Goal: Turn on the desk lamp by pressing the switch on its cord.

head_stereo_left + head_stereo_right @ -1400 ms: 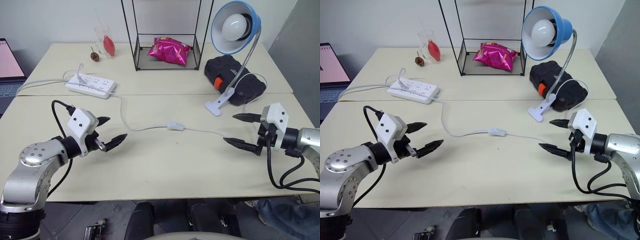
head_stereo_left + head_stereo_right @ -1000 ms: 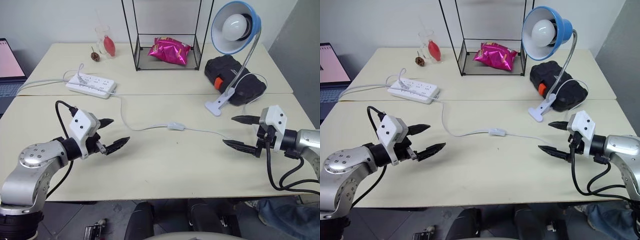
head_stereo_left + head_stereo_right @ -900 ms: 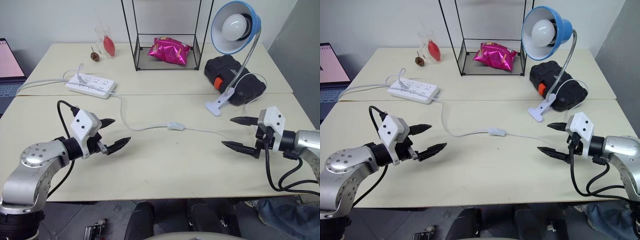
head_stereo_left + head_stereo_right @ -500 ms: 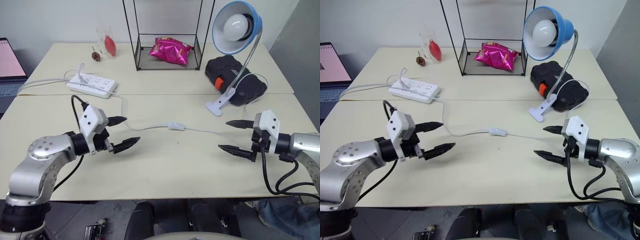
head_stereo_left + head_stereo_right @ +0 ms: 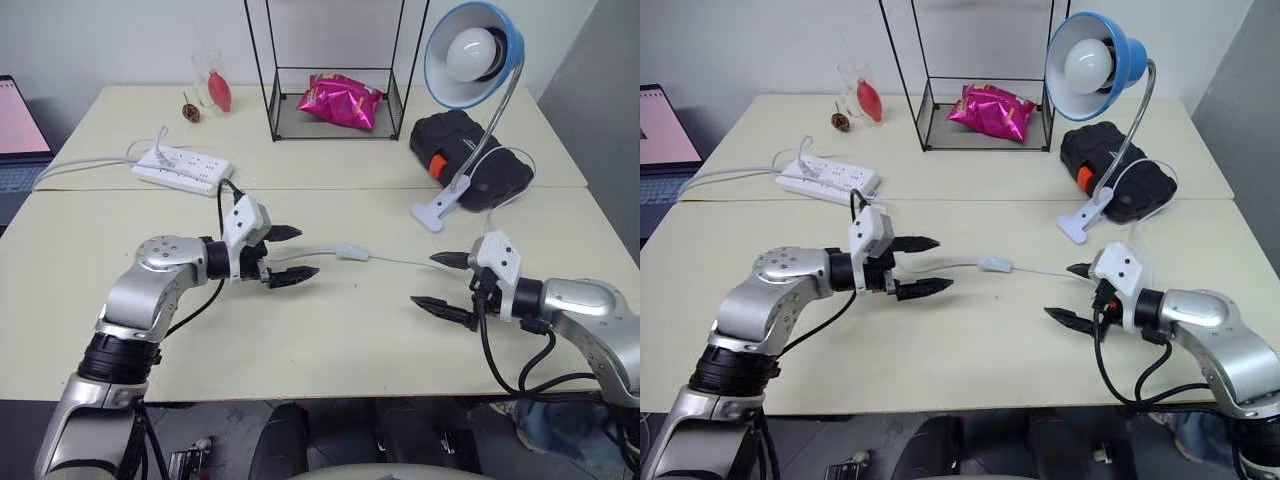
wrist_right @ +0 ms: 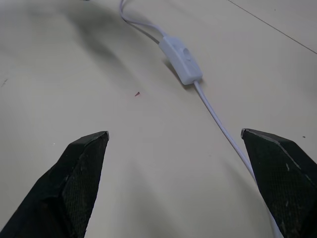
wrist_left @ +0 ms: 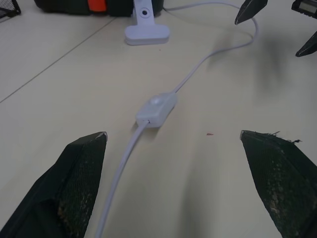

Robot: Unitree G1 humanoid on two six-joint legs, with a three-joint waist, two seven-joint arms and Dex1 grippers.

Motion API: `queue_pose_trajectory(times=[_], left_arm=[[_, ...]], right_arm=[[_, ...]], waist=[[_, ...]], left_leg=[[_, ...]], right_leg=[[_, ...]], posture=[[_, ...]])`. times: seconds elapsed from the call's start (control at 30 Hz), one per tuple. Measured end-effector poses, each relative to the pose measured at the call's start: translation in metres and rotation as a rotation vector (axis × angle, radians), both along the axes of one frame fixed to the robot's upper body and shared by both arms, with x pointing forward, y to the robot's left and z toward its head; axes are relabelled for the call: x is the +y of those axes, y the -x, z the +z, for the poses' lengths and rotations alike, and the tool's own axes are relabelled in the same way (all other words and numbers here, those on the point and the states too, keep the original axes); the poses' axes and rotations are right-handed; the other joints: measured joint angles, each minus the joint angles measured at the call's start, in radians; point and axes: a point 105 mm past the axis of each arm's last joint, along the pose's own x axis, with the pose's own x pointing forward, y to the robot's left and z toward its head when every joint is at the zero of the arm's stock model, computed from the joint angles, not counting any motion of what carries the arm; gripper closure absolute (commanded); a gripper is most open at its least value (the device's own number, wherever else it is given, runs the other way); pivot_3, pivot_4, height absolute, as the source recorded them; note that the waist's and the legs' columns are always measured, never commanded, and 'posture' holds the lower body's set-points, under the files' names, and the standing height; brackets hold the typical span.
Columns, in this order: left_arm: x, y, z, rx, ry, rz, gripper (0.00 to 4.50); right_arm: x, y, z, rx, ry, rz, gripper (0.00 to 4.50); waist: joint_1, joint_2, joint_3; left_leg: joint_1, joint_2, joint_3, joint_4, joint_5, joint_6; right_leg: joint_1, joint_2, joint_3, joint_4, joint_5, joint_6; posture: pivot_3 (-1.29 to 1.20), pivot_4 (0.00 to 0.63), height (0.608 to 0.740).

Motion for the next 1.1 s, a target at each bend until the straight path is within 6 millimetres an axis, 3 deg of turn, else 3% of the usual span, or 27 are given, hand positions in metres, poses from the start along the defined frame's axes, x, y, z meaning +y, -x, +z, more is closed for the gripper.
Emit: queue_pose_trajectory(times=[0.27,0.9,1.1], left_arm=[[-0.019,-0.038,-0.015,0.091,0.01,-0.031,0.0],[-0.055,-0.05,-0.039,0.205,-0.022,-0.144,0.0],[-0.055,-0.05,-0.041,0.202,-0.031,-0.152,1.16]], right_arm=[[0.017,0.014,0.0,0.023,-0.032,-0.011,0.0],[0.024,0.029,0.009,0.042,-0.051,-0.048,0.0],[0.021,0.03,0.011,0.047,-0.05,-0.062,0.0]], waist=[[0.003,0.0,0.0],[0.002,0.0,0.0],[0.001,0.0,0.0]], left_leg=[[-0.005,-0.001,-0.001,0.001,0.0,0.0],[-0.006,-0.001,-0.002,0.001,0.0,0.0],[-0.005,-0.001,-0.002,0.001,0.0,0.0]], right_leg=[[-0.004,0.0,-0.001,0.001,0.0,0.0],[-0.005,0.0,-0.001,0.001,0.0,0.0],[-0.005,0.001,-0.001,0.001,0.0,0.0]], posture=[[0.0,0.15,0.74],[0.0,0.15,0.74],[0.0,0.15,0.74]])
